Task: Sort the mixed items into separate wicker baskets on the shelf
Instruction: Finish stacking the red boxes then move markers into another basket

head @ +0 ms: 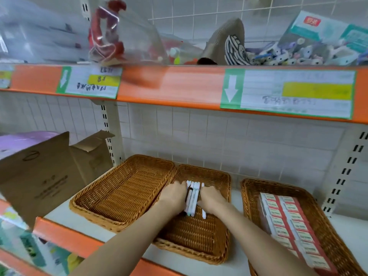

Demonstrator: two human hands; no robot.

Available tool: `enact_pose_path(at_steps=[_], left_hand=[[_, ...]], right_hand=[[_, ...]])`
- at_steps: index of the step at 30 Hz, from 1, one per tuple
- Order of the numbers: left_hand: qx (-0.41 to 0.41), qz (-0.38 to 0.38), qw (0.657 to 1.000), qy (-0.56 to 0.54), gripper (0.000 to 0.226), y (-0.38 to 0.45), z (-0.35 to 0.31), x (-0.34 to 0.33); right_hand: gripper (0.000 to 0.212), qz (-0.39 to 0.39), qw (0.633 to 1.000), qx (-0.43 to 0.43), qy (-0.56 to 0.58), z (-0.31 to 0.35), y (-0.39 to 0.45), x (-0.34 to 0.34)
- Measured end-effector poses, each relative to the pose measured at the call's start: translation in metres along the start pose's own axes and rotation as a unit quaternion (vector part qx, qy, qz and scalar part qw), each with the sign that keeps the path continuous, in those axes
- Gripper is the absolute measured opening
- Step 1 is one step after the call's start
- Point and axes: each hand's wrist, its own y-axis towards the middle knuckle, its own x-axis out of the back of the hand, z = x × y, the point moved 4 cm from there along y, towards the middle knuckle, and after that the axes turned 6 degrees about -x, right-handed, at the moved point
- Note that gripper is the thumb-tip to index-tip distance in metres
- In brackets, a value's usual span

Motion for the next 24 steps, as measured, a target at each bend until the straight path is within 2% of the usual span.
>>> enact_pose_path(at_steps=[2, 4, 7, 13, 16, 18, 24], left_hand=[[-0.015, 0.002, 1.000, 0.023, 0.039, -0.001, 0.000, -0.002], [-0.030, 0.006, 0.999, 0.039, 0.038, -0.003, -0.002, -0.003], [-0.060, -0.006, 0.997, 0.044, 0.043, -0.008, -0.007, -0.003], [-0.119, 0.008, 0.993, 0.008, 0.048, -0.021, -0.019, -0.003], [-0.142, 0.072, 0.986, -0.056, 0.055, -0.024, -0.027, -0.013], [-0.162, 0.110, 0.979, -0.062, 0.062, -0.027, -0.035, -0.016], [-0.180, 0.091, 0.975, -0.092, 0.066, -0.052, -0.075, 0.002]], right_hand=[[0.015, -0.001, 1.000, 0.004, 0.013, 0.002, -0.010, 0.003], [0.027, -0.009, 0.999, 0.009, 0.036, 0.006, -0.026, 0.009], [0.020, -0.026, 0.999, 0.031, 0.029, 0.010, -0.052, 0.014], [0.051, -0.046, 0.992, 0.025, -0.117, -0.006, -0.089, 0.009], [0.068, -0.009, 0.995, 0.004, -0.096, -0.021, -0.108, 0.008], [0.074, 0.006, 0.997, -0.002, -0.080, -0.030, -0.122, 0.010], [0.080, -0.007, 0.999, -0.022, -0.043, -0.062, -0.168, 0.016]])
